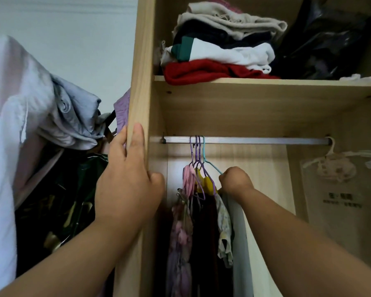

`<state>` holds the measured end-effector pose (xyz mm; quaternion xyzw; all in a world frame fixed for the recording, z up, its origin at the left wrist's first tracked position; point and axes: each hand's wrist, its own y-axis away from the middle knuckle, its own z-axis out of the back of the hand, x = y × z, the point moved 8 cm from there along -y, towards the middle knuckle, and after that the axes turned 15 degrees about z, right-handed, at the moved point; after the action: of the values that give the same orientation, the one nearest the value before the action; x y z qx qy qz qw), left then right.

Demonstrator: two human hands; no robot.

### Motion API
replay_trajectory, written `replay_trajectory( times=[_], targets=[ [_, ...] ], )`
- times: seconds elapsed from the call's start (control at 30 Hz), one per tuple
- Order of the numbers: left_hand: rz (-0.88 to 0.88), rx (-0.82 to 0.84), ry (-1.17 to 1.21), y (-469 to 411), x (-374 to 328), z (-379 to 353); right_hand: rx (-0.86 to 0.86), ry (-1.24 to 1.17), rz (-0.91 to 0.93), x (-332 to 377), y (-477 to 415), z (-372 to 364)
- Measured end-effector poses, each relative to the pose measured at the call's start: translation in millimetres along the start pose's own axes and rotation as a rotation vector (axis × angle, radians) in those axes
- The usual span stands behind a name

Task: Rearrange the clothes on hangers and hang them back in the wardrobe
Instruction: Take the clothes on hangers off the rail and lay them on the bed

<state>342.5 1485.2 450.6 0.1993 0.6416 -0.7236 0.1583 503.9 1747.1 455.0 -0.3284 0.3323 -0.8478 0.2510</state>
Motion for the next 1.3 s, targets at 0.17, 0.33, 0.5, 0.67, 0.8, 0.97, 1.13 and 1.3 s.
replay_trajectory(
  times=[0.17,0.33,0.5,0.67,0.8,0.97,1.13,1.3],
  targets=[
    [-0.006,-0.008,0.021,-1,2,0,-0.217,-0.068,-0.015,-9,-4,36],
    [0.002,0.013,-0.001,-1,2,0,-0.292,-0.071,0.022,-19,12,73],
    [-0.005,0.018,-0.031,-2,-1,2,-0.355,0.001,0.058,-33,62,125],
    [-0.379,-0.062,-0.192,12,-24,6,-0.394,-0.058,0.072,-47,134,185],
    [-0.474,0.124,-0.066,40,-59,-11,-0.392,-0.105,0.031,-60,199,222],
    [-0.483,0.574,0.080,106,-99,-83,-0.384,-0.101,-0.017,-53,280,255],
    [-0.359,0.828,0.209,165,-109,-150,-0.357,-0.051,-0.117,-42,356,264],
    [-0.278,0.902,0.397,215,-110,-160,-0.399,0.099,-0.321,-32,435,268]
  ],
)
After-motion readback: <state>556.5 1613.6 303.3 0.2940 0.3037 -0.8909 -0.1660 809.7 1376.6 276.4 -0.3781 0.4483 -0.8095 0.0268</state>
